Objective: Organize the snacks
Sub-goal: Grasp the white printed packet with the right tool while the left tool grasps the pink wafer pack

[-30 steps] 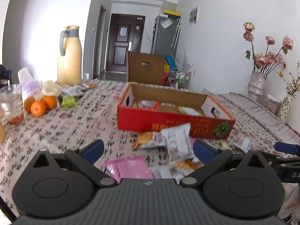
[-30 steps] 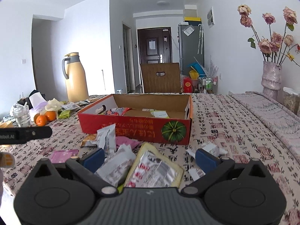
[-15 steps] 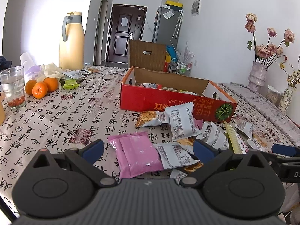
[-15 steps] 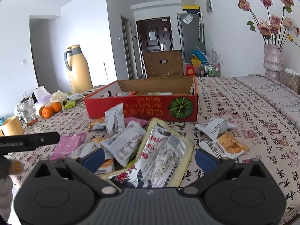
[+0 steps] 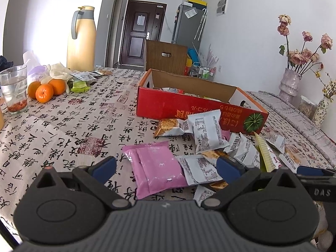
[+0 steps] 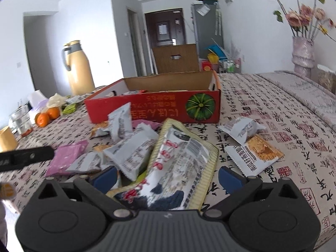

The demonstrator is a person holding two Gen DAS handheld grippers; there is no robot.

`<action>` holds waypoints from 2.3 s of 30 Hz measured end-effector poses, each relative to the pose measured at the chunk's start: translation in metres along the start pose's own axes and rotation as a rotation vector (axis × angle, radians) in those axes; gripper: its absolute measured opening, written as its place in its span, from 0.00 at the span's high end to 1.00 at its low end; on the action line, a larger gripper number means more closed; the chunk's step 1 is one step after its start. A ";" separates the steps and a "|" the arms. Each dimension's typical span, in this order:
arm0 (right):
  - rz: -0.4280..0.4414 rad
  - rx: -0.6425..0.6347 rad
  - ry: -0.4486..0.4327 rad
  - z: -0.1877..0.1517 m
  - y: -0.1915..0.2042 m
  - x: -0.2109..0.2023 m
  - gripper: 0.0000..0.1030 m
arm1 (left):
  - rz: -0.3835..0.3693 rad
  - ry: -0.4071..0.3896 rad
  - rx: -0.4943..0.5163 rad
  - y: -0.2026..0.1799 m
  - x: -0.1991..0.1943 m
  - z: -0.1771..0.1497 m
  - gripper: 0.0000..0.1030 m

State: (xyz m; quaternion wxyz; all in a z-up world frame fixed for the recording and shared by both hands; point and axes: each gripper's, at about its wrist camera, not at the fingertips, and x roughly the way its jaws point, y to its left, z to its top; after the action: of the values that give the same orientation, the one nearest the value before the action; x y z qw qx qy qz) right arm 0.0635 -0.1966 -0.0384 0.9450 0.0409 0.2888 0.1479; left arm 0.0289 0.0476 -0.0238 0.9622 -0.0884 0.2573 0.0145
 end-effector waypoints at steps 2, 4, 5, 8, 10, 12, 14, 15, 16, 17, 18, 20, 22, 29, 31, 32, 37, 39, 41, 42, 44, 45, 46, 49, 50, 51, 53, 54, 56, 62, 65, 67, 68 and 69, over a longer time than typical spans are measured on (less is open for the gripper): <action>0.000 0.022 0.019 0.000 -0.004 0.005 0.16 | 0.000 0.003 -0.002 0.001 0.001 0.000 0.00; 0.011 0.044 0.050 -0.001 -0.008 0.011 0.19 | 0.002 0.007 -0.004 0.001 0.002 0.000 0.00; 0.023 0.065 0.066 -0.002 -0.011 0.014 0.19 | 0.004 0.010 -0.005 0.001 0.003 0.000 0.00; 0.030 0.113 0.090 -0.005 -0.018 0.020 0.24 | 0.004 0.017 -0.008 0.001 0.005 -0.001 0.00; 0.030 0.129 0.084 -0.005 -0.021 0.019 0.33 | 0.004 0.018 -0.009 0.002 0.005 -0.001 0.00; 0.049 0.143 0.081 -0.005 -0.024 0.019 0.41 | 0.005 0.021 -0.010 0.002 0.006 -0.002 0.00; 0.063 0.142 0.079 -0.005 -0.025 0.018 0.43 | 0.005 0.026 -0.011 0.002 0.007 -0.002 0.00; 0.067 0.142 0.078 -0.005 -0.025 0.018 0.44 | 0.005 0.028 -0.012 0.002 0.007 -0.002 0.00; 0.071 0.145 0.077 -0.005 -0.025 0.018 0.46 | 0.006 0.029 -0.011 0.001 0.007 -0.002 0.00; 0.076 0.148 0.076 -0.006 -0.026 0.017 0.47 | 0.007 0.030 -0.011 0.001 0.007 -0.002 0.00; 0.081 0.152 0.075 -0.006 -0.027 0.017 0.50 | 0.008 0.031 -0.012 0.002 0.007 -0.002 0.00; 0.090 0.163 0.070 -0.006 -0.030 0.017 0.55 | 0.010 0.037 -0.014 0.002 0.008 -0.002 0.00; 0.099 0.183 0.062 -0.006 -0.034 0.015 0.59 | 0.011 0.046 -0.016 0.002 0.010 -0.002 0.00; 0.103 0.211 0.029 -0.005 -0.043 0.007 0.67 | 0.028 0.076 -0.019 0.002 0.016 -0.003 0.00; 0.094 0.204 0.010 -0.003 -0.044 0.005 0.68 | 0.041 0.093 -0.021 0.003 0.021 -0.002 0.00; 0.093 0.198 0.004 -0.002 -0.044 0.003 0.69 | 0.049 0.101 -0.022 0.003 0.024 -0.001 0.00; 0.086 0.161 -0.038 0.002 -0.042 -0.004 0.75 | 0.089 0.136 -0.026 0.003 0.037 0.005 0.00; 0.084 0.152 -0.047 0.003 -0.042 -0.004 0.76 | 0.111 0.149 -0.030 0.002 0.044 0.008 0.00; 0.082 0.143 -0.052 0.005 -0.043 -0.004 0.76 | 0.135 0.157 -0.039 0.001 0.050 0.012 0.00; 0.081 0.142 -0.055 0.005 -0.043 -0.003 0.76 | 0.148 0.162 -0.041 0.000 0.053 0.014 0.00; 0.082 0.138 -0.065 0.007 -0.044 -0.004 0.76 | 0.170 0.167 -0.043 -0.001 0.059 0.017 0.01; 0.083 0.136 -0.072 0.008 -0.044 -0.005 0.76 | 0.179 0.171 -0.046 -0.002 0.062 0.018 0.06; 0.084 0.133 -0.078 0.010 -0.045 -0.005 0.76 | 0.185 0.178 -0.053 -0.002 0.065 0.019 0.13; 0.086 0.127 -0.095 0.014 -0.045 -0.006 0.76 | 0.192 0.209 -0.088 0.001 0.074 0.020 0.25; 0.086 0.125 -0.099 0.015 -0.045 -0.005 0.76 | 0.195 0.213 -0.099 0.002 0.076 0.021 0.27; 0.087 0.123 -0.100 0.016 -0.045 -0.004 0.76 | 0.197 0.214 -0.101 0.001 0.077 0.021 0.29; 0.090 0.120 -0.098 0.017 -0.045 -0.001 0.76 | 0.194 0.217 -0.101 0.000 0.077 0.022 0.35; 0.092 0.119 -0.096 0.017 -0.045 0.000 0.76 | 0.190 0.222 -0.100 0.000 0.078 0.023 0.39; 0.097 0.116 -0.093 0.017 -0.044 0.002 0.76 | 0.191 0.226 -0.097 -0.001 0.078 0.023 0.40; 0.096 0.114 -0.086 0.017 -0.044 0.005 0.76 | 0.210 0.240 -0.047 -0.004 0.079 0.022 0.40; 0.096 0.115 -0.089 0.017 -0.045 0.006 0.76 | 0.215 0.245 -0.021 -0.006 0.081 0.023 0.40; 0.096 0.115 -0.088 0.017 -0.045 0.006 0.76 | 0.212 0.244 -0.012 -0.006 0.082 0.023 0.41; 0.095 0.115 -0.088 0.017 -0.045 0.006 0.76 | 0.209 0.242 -0.015 -0.006 0.082 0.023 0.41; 0.094 0.115 -0.088 0.018 -0.045 0.006 0.76 | 0.206 0.240 -0.019 -0.005 0.081 0.023 0.41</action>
State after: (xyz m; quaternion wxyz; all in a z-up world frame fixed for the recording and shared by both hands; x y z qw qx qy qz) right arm 0.0894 -0.2373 -0.0342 0.9449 0.1151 0.2527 0.1735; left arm 0.1113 0.0455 -0.0439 0.9171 -0.0719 0.3780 0.1047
